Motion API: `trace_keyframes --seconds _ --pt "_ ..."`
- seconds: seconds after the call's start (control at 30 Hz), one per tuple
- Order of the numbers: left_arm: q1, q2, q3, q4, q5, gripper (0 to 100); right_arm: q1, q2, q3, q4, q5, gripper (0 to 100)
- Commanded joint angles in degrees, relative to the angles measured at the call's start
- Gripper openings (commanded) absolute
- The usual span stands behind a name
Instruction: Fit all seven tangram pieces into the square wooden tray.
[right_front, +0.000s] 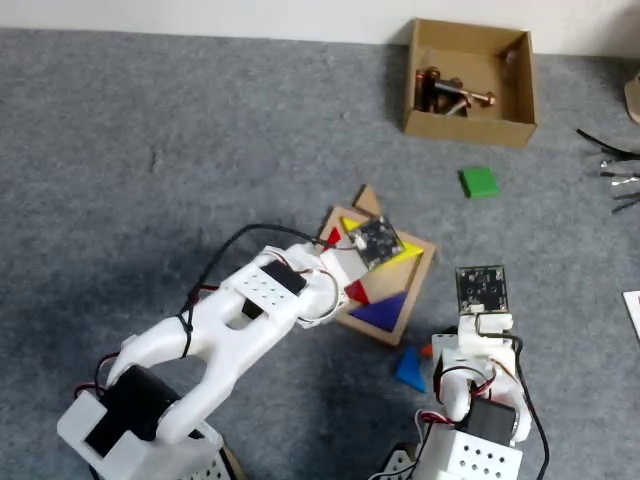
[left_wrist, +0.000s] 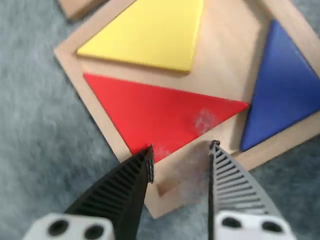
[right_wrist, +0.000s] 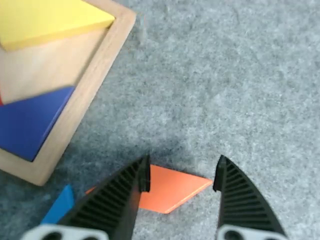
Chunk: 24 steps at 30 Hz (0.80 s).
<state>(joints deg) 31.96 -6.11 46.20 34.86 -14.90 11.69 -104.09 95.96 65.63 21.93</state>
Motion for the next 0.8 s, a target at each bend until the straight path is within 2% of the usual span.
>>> trace_keyframes --seconds 0.0,0.2,0.4,0.6,0.77 --pt "1.7 -0.9 0.0 4.1 4.7 18 -0.9 -1.1 5.9 -1.5 0.7 20.3" --pt "1.4 -0.9 0.0 10.2 6.4 18 -0.9 -1.1 5.9 -1.5 0.7 20.3" --pt "1.7 -0.9 0.0 12.3 6.7 17 -0.9 -1.1 5.9 -1.5 0.7 20.3" --pt "1.7 -0.9 -1.5 16.4 21.7 17 -0.9 -1.1 5.9 -1.5 0.7 20.3" --pt "1.6 -0.9 -5.5 23.5 27.4 17 -0.9 -1.1 5.9 -1.5 0.7 20.3"
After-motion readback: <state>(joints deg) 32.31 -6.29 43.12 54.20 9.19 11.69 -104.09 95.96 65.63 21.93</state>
